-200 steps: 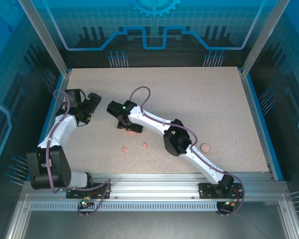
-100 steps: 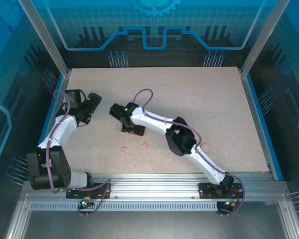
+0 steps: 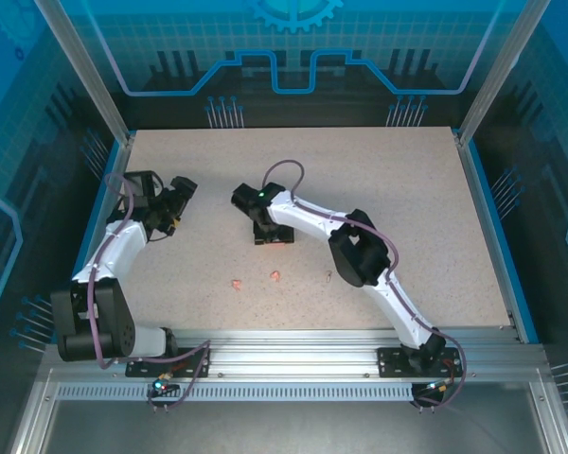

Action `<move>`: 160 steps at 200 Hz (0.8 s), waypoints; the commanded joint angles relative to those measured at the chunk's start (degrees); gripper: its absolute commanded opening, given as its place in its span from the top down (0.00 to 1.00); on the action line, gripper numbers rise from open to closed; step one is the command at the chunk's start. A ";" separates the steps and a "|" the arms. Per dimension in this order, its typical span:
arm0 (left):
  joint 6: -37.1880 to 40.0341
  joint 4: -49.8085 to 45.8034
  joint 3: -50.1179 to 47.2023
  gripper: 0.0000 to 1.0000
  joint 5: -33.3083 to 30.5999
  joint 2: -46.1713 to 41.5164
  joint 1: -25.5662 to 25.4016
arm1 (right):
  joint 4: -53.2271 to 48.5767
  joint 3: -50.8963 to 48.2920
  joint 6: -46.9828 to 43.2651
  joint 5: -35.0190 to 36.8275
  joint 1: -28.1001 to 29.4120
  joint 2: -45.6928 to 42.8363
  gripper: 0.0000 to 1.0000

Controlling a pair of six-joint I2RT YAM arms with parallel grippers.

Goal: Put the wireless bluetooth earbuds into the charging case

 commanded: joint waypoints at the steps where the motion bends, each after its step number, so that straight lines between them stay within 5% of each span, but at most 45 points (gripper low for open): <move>1: -0.89 1.45 -0.56 0.01 2.85 -0.40 -1.35 | 1.35 -2.38 -6.42 1.33 -2.19 -2.50 0.40; 75: -1.96 2.06 0.37 0.01 1.75 0.99 -5.72 | -0.76 -0.52 -4.00 -2.23 -3.44 0.42 0.28; 160: -1.34 1.41 0.38 0.01 -1.10 0.80 -9.27 | 0.39 -4.20 2.23 -5.75 -6.02 0.06 0.28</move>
